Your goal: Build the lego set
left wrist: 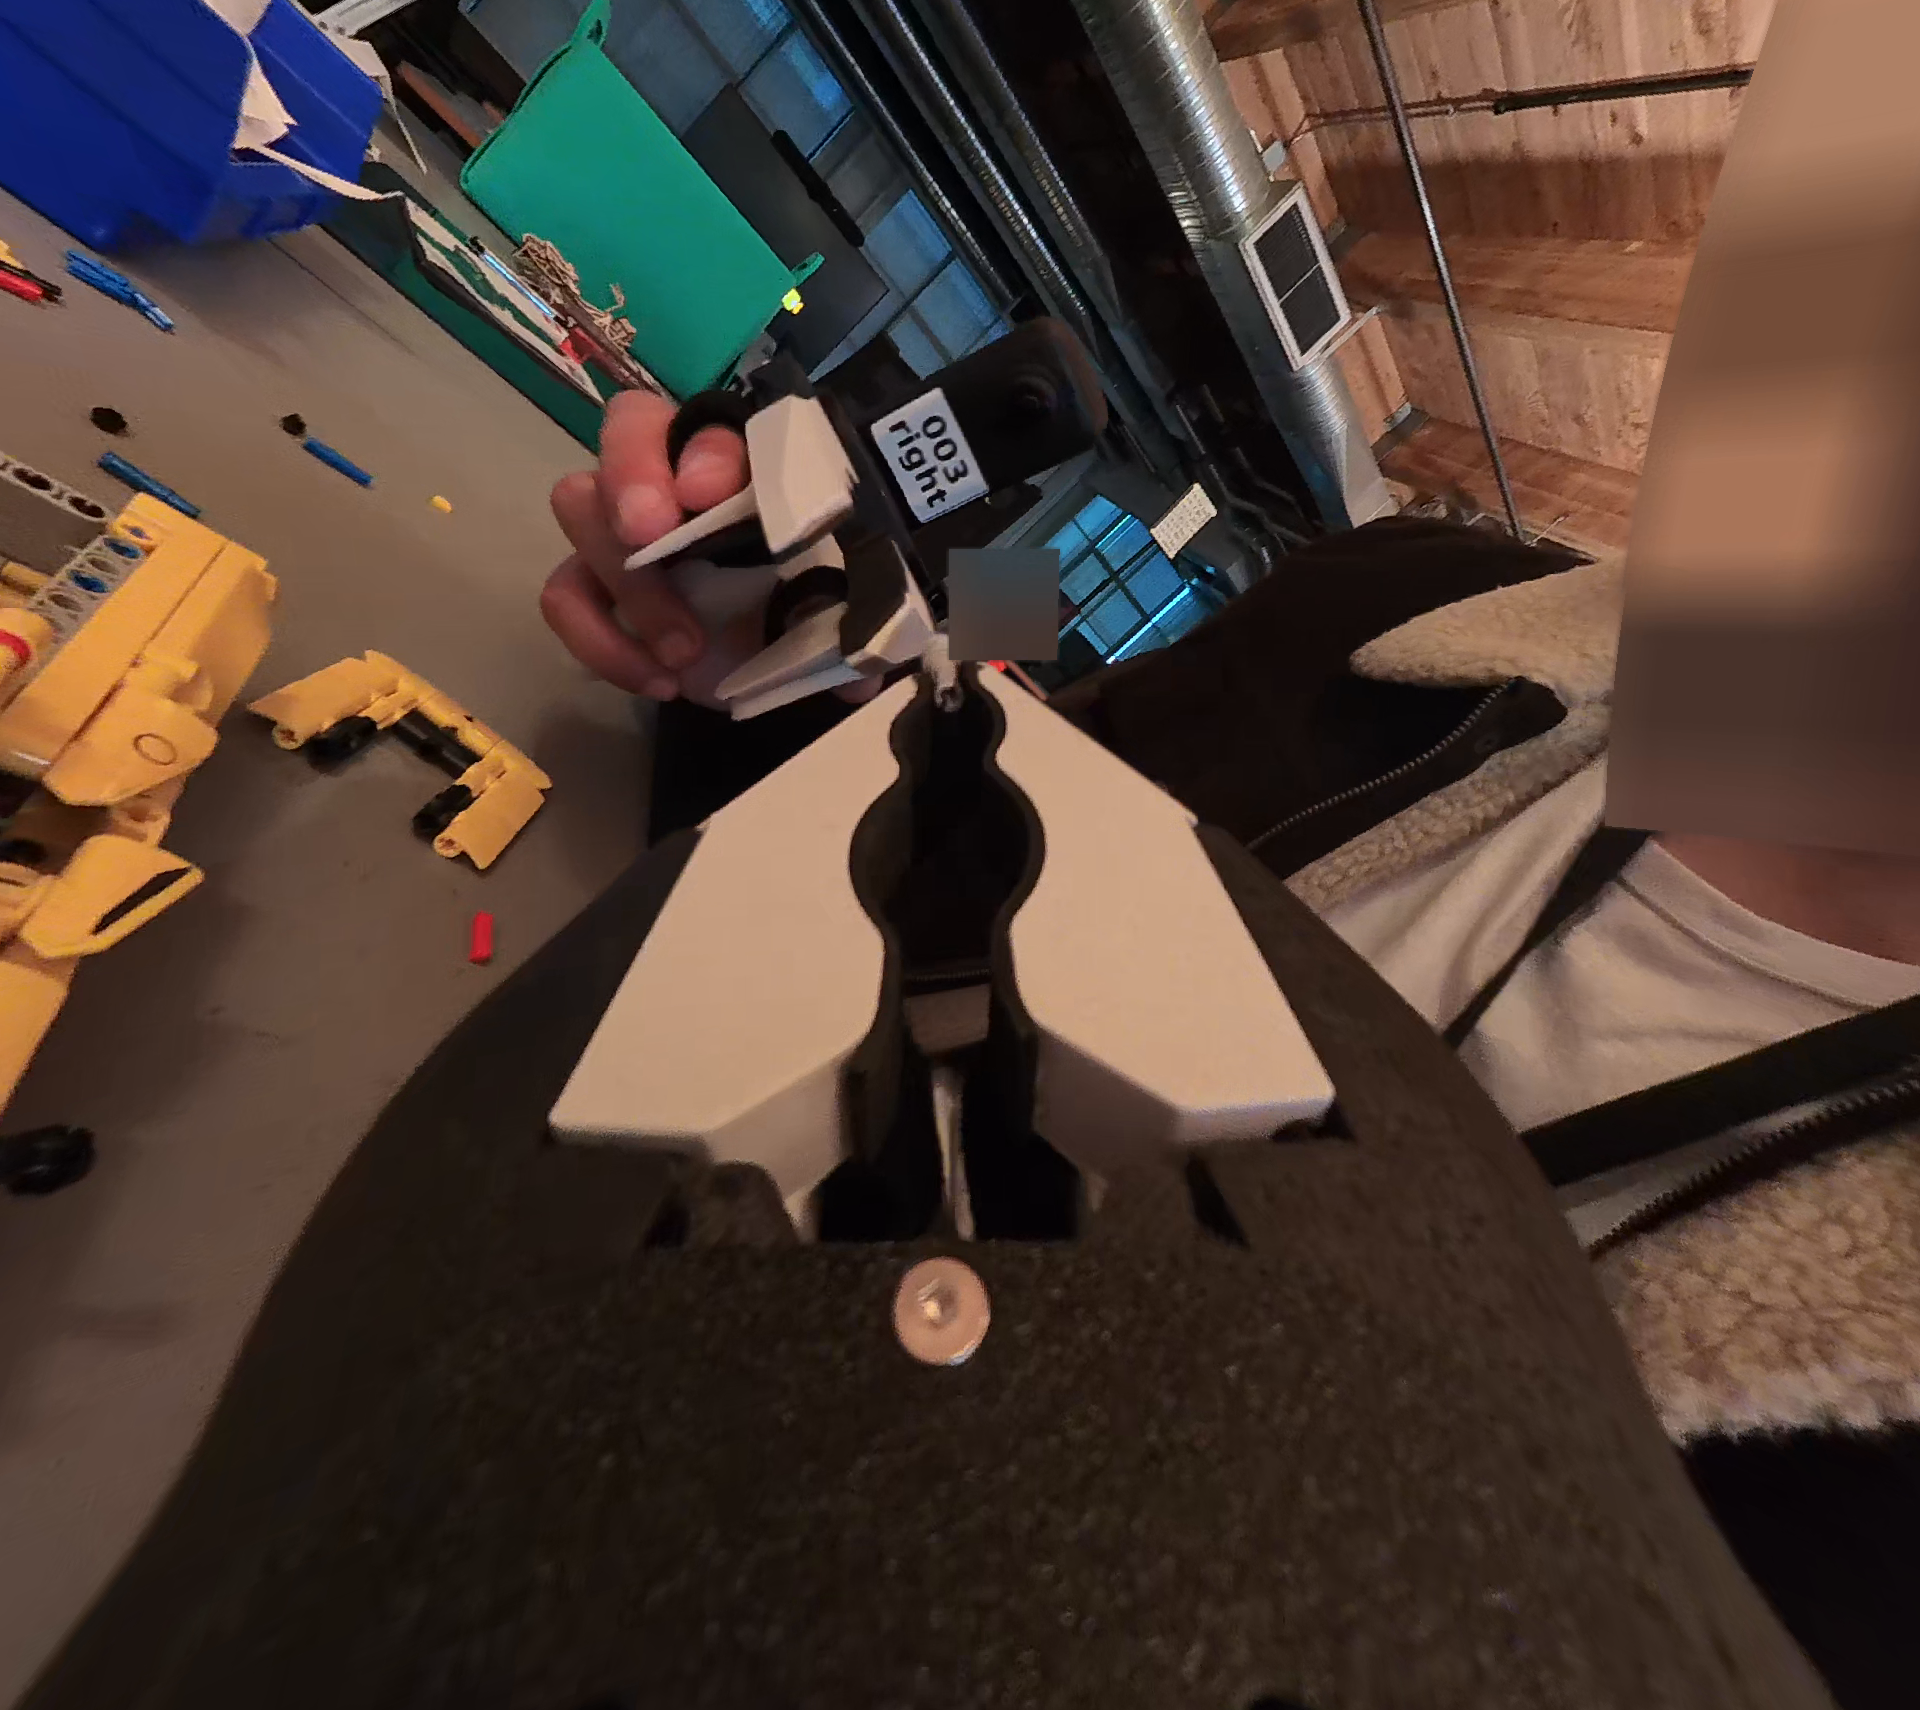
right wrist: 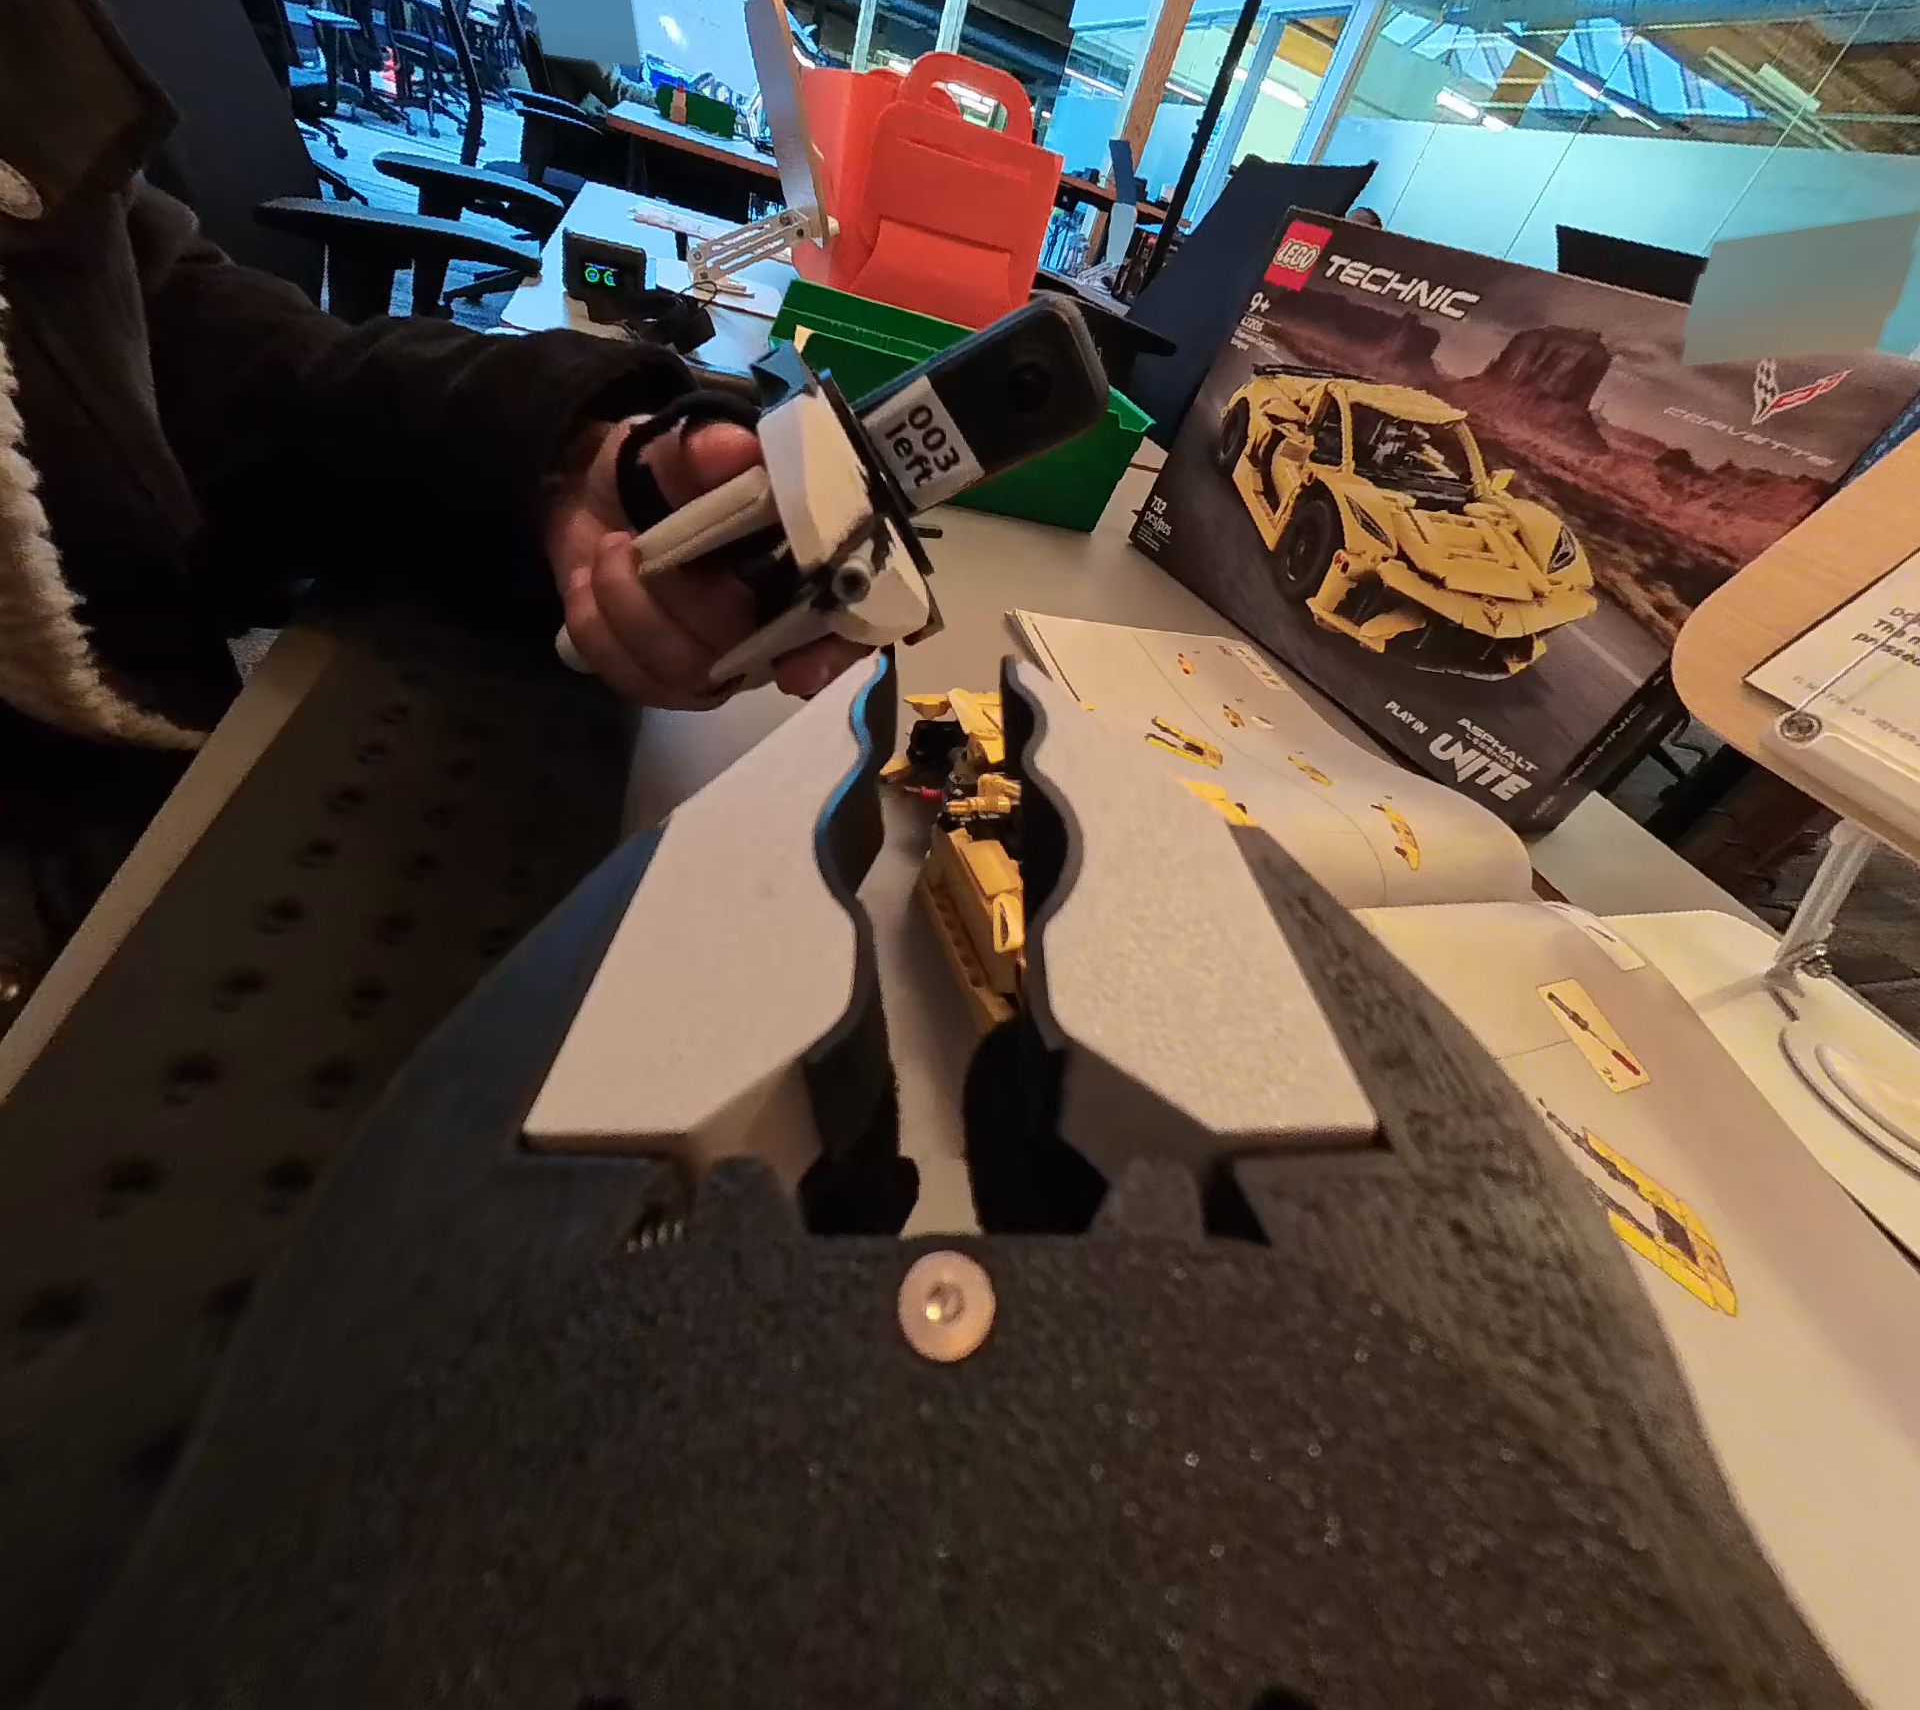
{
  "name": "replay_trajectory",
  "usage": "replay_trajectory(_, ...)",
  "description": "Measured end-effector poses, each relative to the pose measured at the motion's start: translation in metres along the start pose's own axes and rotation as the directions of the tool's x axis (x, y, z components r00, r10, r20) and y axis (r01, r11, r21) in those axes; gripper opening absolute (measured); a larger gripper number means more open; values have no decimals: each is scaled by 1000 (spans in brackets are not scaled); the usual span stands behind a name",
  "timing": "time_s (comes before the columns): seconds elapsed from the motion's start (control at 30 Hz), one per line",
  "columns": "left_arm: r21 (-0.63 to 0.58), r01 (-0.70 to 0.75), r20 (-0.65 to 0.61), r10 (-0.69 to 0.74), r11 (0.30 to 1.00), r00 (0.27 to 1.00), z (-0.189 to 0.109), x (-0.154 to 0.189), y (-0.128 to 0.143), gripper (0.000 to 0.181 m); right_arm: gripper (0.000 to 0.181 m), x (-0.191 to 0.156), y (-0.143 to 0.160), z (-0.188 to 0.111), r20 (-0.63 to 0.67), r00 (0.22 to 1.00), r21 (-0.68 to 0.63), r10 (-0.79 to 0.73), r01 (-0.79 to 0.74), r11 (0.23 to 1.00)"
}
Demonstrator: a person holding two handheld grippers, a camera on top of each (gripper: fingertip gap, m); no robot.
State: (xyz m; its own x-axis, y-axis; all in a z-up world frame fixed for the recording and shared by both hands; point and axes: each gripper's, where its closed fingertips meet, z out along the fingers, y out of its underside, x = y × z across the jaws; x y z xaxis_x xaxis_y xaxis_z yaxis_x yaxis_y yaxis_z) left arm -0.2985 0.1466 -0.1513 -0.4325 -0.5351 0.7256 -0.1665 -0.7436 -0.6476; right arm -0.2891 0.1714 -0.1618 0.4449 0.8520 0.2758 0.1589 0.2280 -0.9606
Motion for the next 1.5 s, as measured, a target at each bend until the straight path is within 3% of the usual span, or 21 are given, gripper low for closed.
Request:
replay_trajectory(0.4,15,27,-62,-26,1000,998,-1,8,-2,3,16,-19,-9,1,102,994,38,30,-34,999)
replay_trajectory(0.73,5,47,-72,-47,999,996,1,7,0,3,8,-23,-17,5,37,996,58,-84,81,995)
replay_trajectory(1.5,-47,41,-72,-44,998,996,3,8,9,3,11,-31,-17,3,104,994,73,-31,23,997)
